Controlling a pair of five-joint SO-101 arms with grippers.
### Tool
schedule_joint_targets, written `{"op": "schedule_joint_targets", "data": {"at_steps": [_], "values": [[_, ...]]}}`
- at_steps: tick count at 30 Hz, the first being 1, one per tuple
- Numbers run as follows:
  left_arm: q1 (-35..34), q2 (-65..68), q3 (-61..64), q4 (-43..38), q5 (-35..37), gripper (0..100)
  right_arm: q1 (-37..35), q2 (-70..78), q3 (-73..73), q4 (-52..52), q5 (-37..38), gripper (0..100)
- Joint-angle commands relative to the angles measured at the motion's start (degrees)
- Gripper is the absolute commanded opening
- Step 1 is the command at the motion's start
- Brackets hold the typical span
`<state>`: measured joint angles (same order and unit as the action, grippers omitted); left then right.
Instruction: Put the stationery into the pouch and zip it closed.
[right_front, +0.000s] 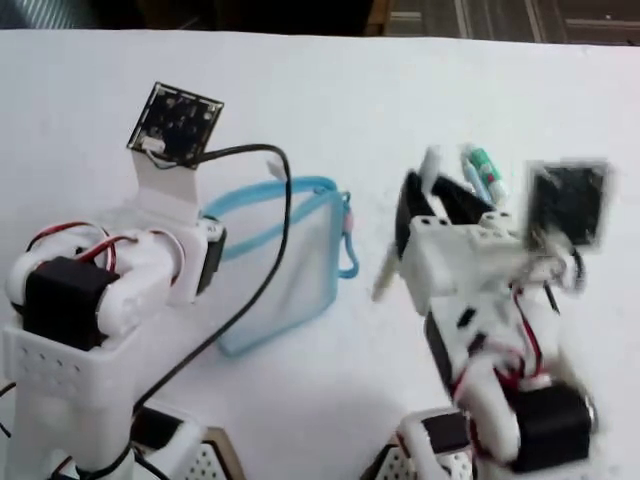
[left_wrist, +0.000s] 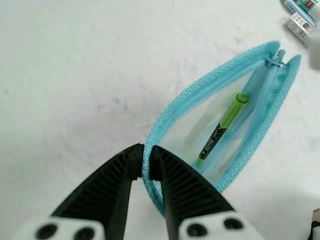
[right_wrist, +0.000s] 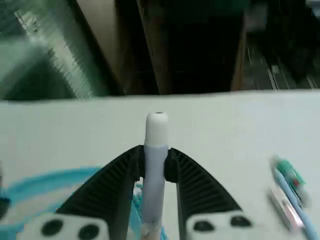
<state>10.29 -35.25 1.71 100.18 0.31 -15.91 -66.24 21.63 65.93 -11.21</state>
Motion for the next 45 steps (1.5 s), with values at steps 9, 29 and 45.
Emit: {"op": "schedule_joint_targets", "data": {"at_steps": [9,29,45], "values": [[-0.3,2.2,0.1,1.3,-0.4,2,-6.9,-8.0,16.5,-43.4,1.9,1.7],[-0.3,2.2,0.0,1.3,-0.4,2,-18.2,1.0,14.6,-43.6,1.8,1.7],[-0.3,2.2,0.0,1.3,-0.4,2,-22.8,1.6,19.7,-34.8,2.3,21.6]]}}
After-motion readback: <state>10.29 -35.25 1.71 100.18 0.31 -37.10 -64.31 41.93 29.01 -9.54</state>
